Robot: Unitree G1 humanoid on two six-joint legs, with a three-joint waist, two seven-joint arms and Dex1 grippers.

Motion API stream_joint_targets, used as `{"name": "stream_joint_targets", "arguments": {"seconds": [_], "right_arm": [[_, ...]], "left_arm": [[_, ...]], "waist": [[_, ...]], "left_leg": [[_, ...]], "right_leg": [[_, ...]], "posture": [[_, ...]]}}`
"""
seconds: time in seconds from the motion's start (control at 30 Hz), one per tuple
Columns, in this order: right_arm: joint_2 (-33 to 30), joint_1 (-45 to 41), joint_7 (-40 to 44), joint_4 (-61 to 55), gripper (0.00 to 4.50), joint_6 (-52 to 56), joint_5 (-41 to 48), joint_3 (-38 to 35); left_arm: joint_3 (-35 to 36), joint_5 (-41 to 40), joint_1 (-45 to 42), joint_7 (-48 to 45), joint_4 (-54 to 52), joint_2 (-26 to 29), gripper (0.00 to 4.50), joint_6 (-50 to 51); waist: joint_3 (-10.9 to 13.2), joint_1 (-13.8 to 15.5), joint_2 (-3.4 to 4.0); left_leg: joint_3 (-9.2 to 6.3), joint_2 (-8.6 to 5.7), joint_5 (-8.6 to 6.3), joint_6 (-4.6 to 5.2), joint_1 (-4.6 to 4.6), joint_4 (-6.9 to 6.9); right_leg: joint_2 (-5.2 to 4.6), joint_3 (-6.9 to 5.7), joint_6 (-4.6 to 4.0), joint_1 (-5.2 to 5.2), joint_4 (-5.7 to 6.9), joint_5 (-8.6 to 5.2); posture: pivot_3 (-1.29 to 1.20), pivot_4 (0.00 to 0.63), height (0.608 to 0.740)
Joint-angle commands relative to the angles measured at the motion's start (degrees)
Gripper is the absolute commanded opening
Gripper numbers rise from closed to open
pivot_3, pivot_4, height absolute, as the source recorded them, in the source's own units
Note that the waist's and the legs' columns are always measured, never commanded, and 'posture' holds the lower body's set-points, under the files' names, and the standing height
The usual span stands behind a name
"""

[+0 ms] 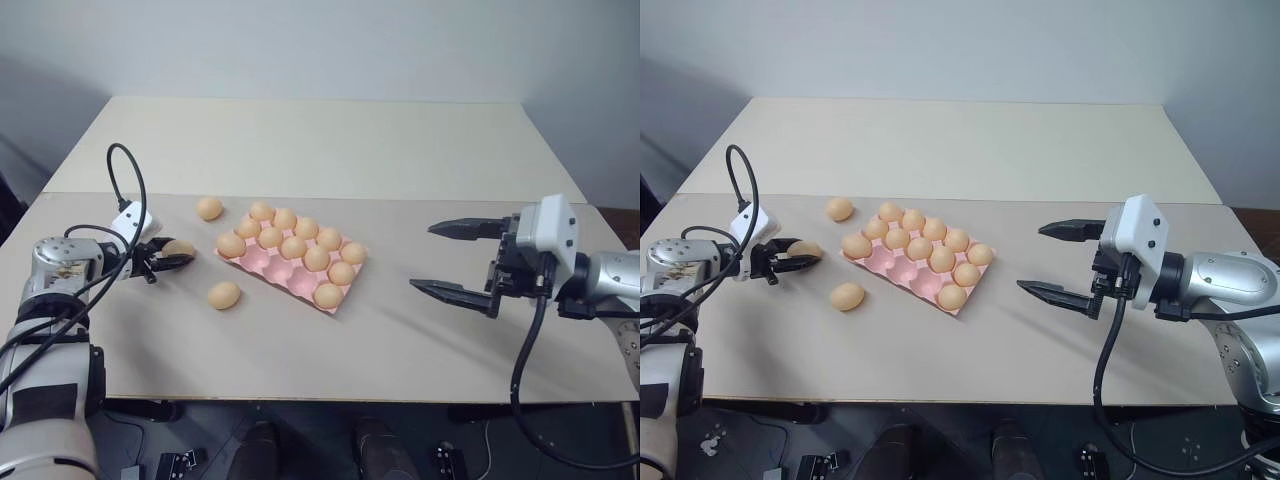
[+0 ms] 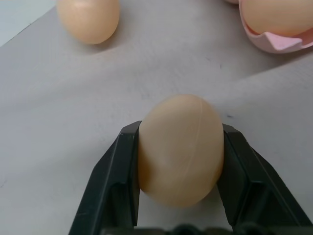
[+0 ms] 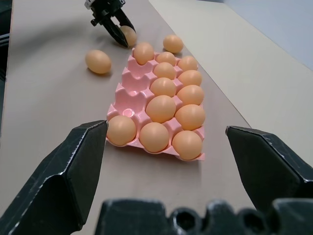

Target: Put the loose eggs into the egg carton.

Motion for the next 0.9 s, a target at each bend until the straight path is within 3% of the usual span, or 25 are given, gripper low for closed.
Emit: {"name": "stream_joint_targets", "arguments": {"seconds": [0.03, 0.2, 0.33, 0.6, 0.73, 0.9], "right_arm": [[-0.2, -0.8, -0.6, -0.9, 4.5, -0.3, 1.0, -1.4], [0.0, -0.6, -0.9, -1.2, 4.5, -0.1, 1.1, -1.6], [-0.1, 0.4, -1.2, -1.6, 4.5, -0.1, 1.2, -2.2], [-0.7, 1.2, -1.6, -2.2, 4.5, 0.4, 1.9, -3.1], [-0.8, 1.8, -2.4, -3.1, 4.5, 0.7, 2.1, -3.6], [-0.9, 3.3, -3.6, -4.7, 4.5, 1.5, 3.0, -5.1]], "left_arm": [[1.8, -1.5, -0.1, -2.4, -1.1, 2.7, 1.95, -0.6], [4.2, -4.6, -0.6, -8.4, -5.4, 5.8, 1.95, 0.5], [6.8, -10.5, -0.1, -15.5, -15.2, 7.3, 1.95, 6.2], [4.0, -16.3, 6.7, -15.8, -38.3, 0.0, 1.95, 17.0], [-0.1, -14.1, 7.1, -13.0, -40.0, -5.3, 1.95, 16.1], [-3.0, -11.1, 6.5, -11.7, -36.6, -7.0, 1.95, 12.9]], "waist": [[0.0, 0.0, 0.0], [0.0, 0.0, 0.0], [0.0, 0.0, 0.0], [0.0, 0.2, 0.01], [0.0, 0.1, 0.0], [0.0, -0.1, -0.01]], "left_leg": [[0.0, 0.0, 0.0, 0.0, 0.0, 0.0], [-0.01, 0.0, 0.0, 0.0, -0.01, 0.0], [-0.02, 0.01, 0.01, -0.01, -0.02, 0.0], [-0.02, 0.01, 0.02, -0.03, 0.01, 0.02], [-0.02, 0.01, 0.02, -0.02, 0.01, 0.03], [-0.01, 0.0, 0.02, -0.02, 0.01, 0.03]], "right_leg": [[0.0, 0.0, 0.0, 0.0, 0.0, 0.0], [0.01, -0.01, 0.0, -0.01, 0.01, 0.0], [0.0, -0.01, 0.0, -0.01, 0.02, 0.0], [-0.02, -0.02, 0.01, 0.06, 0.0, 0.0], [-0.01, -0.01, 0.0, 0.05, 0.01, 0.0], [0.0, 0.02, 0.0, 0.03, 0.01, 0.0]], "posture": [[0.0, 0.15, 0.74], [0.0, 0.15, 0.74], [0.0, 0.15, 0.74], [0.0, 0.15, 0.74], [0.0, 0.15, 0.74], [0.0, 0.15, 0.74]]}}
